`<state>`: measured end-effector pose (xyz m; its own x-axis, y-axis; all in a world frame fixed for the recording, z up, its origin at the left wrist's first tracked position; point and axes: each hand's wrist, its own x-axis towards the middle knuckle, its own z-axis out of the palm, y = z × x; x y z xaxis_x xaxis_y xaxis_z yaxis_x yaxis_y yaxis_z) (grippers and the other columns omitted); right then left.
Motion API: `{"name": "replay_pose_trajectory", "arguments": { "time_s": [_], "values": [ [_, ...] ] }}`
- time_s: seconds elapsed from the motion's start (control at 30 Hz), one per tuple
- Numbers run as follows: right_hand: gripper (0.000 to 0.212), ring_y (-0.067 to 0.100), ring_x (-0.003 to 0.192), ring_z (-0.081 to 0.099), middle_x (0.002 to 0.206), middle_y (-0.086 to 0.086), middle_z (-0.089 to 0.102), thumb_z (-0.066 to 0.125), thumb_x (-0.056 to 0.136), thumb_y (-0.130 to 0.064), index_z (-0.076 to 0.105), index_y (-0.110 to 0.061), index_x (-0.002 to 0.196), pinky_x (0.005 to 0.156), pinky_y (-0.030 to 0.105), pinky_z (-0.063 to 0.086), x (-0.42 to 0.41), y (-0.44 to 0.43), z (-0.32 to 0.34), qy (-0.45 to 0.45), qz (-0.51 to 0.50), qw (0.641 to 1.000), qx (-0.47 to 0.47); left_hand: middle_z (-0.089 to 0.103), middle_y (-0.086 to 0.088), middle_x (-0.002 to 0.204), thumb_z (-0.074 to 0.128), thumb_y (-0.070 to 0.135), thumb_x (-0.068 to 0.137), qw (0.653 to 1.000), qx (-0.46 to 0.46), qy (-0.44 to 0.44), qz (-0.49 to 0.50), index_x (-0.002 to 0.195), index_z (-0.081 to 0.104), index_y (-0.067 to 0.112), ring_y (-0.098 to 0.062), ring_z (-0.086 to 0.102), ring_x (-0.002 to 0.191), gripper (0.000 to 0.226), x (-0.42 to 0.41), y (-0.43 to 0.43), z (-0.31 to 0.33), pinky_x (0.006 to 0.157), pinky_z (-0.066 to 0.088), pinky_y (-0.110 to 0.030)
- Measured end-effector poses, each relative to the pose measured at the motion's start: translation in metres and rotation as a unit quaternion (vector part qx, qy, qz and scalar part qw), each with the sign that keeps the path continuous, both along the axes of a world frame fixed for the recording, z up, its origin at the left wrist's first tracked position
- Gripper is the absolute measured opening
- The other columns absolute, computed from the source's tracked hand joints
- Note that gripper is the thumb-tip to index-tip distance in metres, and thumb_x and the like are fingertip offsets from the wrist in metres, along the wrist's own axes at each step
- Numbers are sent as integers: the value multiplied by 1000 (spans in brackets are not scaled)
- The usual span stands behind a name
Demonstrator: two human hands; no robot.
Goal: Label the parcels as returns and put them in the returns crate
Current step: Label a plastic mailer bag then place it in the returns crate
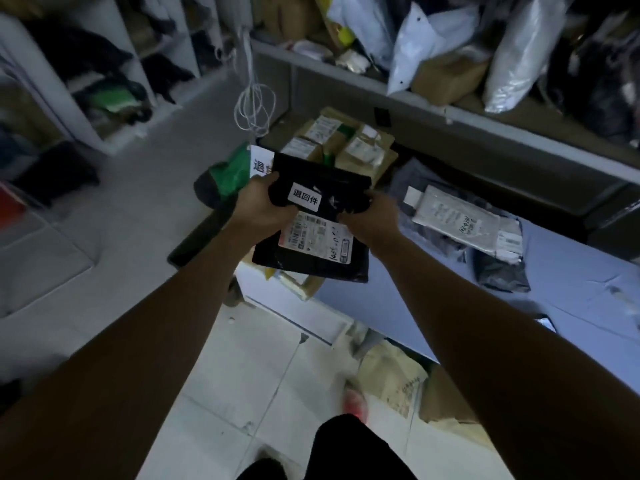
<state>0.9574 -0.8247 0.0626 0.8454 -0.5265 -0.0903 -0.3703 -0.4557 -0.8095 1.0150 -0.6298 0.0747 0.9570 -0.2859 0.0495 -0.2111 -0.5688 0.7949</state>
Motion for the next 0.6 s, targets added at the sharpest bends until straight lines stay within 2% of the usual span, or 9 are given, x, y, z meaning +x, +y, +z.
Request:
{"name": "replay_pose_trajectory", "arguments": {
  "time_s": [0.07, 0.13, 0.17, 0.23, 0.3, 0.37, 0.47, 0.53, 0.6],
  "values": [
    [43, 22, 89, 70, 98, 6, 71, 83, 66, -22, 69, -12, 106, 77, 43, 61, 21, 44, 6, -8, 24, 1000, 9, 67, 6, 99, 71, 11, 81, 1000, -12, 1, 14, 110, 67, 14, -16, 66, 94, 30, 11, 48, 11, 78, 52, -27],
    [50, 20, 93, 68, 103, 6, 70, 82, 61, -39, 66, -18, 103, 79, 40, 61, 46, 86, 11, -22, 49, 999, 6, 71, 4, 100, 71, 10, 79, 999, -21, 2, 31, 107, 69, 15, -15, 68, 92, 28, 25, 95, 17, 81, 57, -34],
    [47, 16, 91, 67, 99, 3, 69, 81, 61, -43, 65, -23, 100, 78, 34, 61, 61, 105, 12, -19, 66, 998, 6, 72, 4, 101, 71, 9, 79, 999, -31, 10, 43, 108, 69, 16, -13, 68, 92, 30, 35, 117, 18, 82, 58, -33],
    [29, 6, 76, 65, 82, -5, 68, 80, 67, -30, 65, -22, 91, 71, 23, 59, 87, 144, 18, -13, 109, 994, 17, 70, 7, 99, 73, 5, 81, 996, -55, 23, 60, 110, 67, 16, -8, 67, 88, 31, 55, 160, 17, 77, 58, -22],
    [24, 10, 75, 69, 81, -3, 72, 79, 67, -20, 69, -15, 88, 73, 32, 61, 120, 177, 16, -6, 136, 990, 26, 67, 12, 96, 74, 5, 83, 994, -69, 22, 77, 112, 65, 17, 2, 64, 81, 33, 78, 199, 12, 70, 54, -10],
    [26, 16, 80, 72, 87, 1, 75, 80, 65, -21, 73, -19, 90, 76, 40, 62, 154, 212, 7, -5, 149, 988, 34, 67, 11, 97, 75, 8, 84, 992, -76, 32, 99, 115, 66, 16, -1, 66, 84, 33, 105, 235, 2, 73, 57, -17],
    [30, 14, 79, 71, 90, 1, 75, 83, 67, -27, 76, -17, 94, 75, 33, 61, 211, 257, -11, -26, 152, 988, 15, 69, 9, 95, 75, 11, 86, 988, -78, 54, 126, 111, 67, 18, -13, 71, 86, 27, 154, 278, -13, 80, 61, -33],
    [33, 12, 77, 67, 92, 1, 73, 83, 72, -27, 75, -12, 99, 68, 23, 56, 253, 282, -22, -18, 159, 987, 8, 67, 7, 97, 78, 13, 84, 986, -67, 64, 139, 120, 65, 16, -16, 70, 88, 38, 192, 300, -22, 83, 60, -37],
    [40, 17, 83, 66, 99, 6, 72, 83, 73, -23, 72, -9, 109, 74, 27, 56, 295, 305, -34, -4, 163, 986, 19, 62, 7, 103, 81, 13, 81, 983, -55, 68, 159, 134, 57, 13, -16, 65, 93, 58, 231, 319, -31, 84, 58, -32]
  ]
}}
